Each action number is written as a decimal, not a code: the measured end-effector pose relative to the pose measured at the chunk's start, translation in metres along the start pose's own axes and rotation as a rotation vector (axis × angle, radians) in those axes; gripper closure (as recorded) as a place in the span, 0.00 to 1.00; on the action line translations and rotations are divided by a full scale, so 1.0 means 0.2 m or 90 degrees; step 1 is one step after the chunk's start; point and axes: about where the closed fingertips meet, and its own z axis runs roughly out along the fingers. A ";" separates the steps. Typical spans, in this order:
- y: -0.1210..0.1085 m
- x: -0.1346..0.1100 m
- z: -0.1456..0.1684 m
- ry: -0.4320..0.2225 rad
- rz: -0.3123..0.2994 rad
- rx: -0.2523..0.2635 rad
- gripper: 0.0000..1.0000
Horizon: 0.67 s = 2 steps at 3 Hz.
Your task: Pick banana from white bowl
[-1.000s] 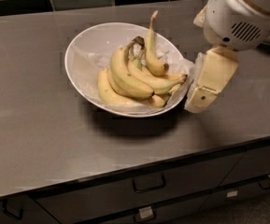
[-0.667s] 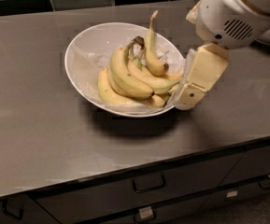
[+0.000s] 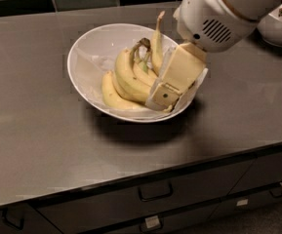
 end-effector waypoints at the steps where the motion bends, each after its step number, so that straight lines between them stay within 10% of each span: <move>1: -0.01 -0.05 0.12 0.003 0.026 -0.008 0.00; 2: -0.02 -0.10 0.21 0.022 0.045 -0.012 0.00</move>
Offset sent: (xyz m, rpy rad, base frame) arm 0.0446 0.0479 -0.0478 -0.0219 0.1216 -0.1015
